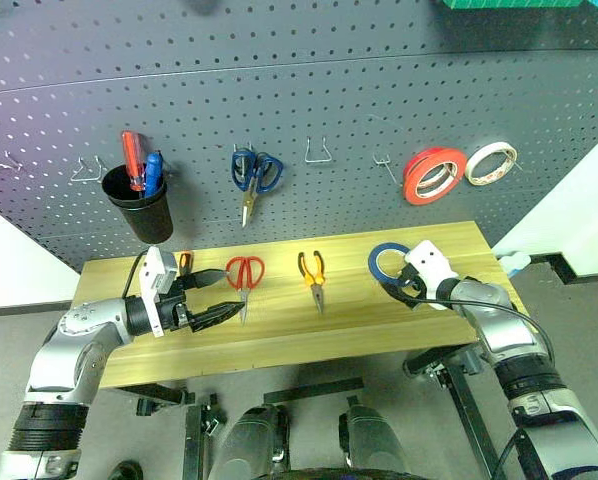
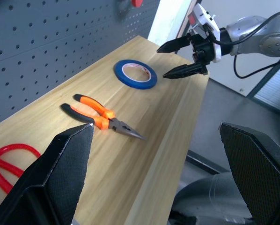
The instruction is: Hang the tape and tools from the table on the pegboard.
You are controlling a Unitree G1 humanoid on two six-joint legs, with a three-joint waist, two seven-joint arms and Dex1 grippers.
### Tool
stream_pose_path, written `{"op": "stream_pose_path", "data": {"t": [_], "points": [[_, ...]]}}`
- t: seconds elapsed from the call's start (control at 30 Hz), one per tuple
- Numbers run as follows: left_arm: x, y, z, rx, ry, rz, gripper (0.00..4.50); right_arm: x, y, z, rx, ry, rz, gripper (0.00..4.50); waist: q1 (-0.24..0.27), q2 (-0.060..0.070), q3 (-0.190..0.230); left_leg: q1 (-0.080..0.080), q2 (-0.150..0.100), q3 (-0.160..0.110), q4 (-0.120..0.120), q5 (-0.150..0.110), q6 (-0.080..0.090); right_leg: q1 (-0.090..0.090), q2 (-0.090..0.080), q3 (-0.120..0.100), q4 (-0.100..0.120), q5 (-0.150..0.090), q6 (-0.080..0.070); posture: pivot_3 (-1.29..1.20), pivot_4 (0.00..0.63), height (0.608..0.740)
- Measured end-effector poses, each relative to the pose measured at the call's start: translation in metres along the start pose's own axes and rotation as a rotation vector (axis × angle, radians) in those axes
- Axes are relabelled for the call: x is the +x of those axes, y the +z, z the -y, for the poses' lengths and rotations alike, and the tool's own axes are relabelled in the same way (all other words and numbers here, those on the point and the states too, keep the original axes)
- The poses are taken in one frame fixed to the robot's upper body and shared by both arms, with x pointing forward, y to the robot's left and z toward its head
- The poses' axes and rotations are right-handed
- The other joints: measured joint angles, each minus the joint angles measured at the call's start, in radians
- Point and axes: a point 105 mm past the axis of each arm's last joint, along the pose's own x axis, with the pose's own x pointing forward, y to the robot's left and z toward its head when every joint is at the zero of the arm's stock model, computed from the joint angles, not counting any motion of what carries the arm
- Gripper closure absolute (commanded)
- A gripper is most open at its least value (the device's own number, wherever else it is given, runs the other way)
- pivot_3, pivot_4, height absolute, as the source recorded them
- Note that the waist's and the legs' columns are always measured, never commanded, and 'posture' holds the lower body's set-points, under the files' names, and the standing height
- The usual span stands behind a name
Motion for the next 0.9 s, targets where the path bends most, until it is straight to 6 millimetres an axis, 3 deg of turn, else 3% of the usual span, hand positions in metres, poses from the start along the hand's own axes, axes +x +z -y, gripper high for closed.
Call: {"op": "stream_pose_path", "data": {"t": [0.43,0.9], "points": [[-0.002,-0.001,0.011,-0.011,0.005,-0.01,0.01,0.009,0.0,-0.016,0.004,0.034,0.004,0.0,0.0,-0.003,0.05,-0.001,0.0,0.0,0.0,0.0,0.0,0.0,0.0,0.0,0.0,0.0,0.0,-0.02,0.239,0.723],[-0.003,-0.006,0.022,-0.034,0.005,-0.018,0.01,0.011,-0.002,-0.016,-0.004,0.024,-0.012,0.0,-0.001,-0.005,0.076,-0.001,0.0,0.0,-0.001,0.0,0.001,0.0,0.0,-0.001,-0.002,0.0,0.0,-0.01,0.266,0.723]]}}
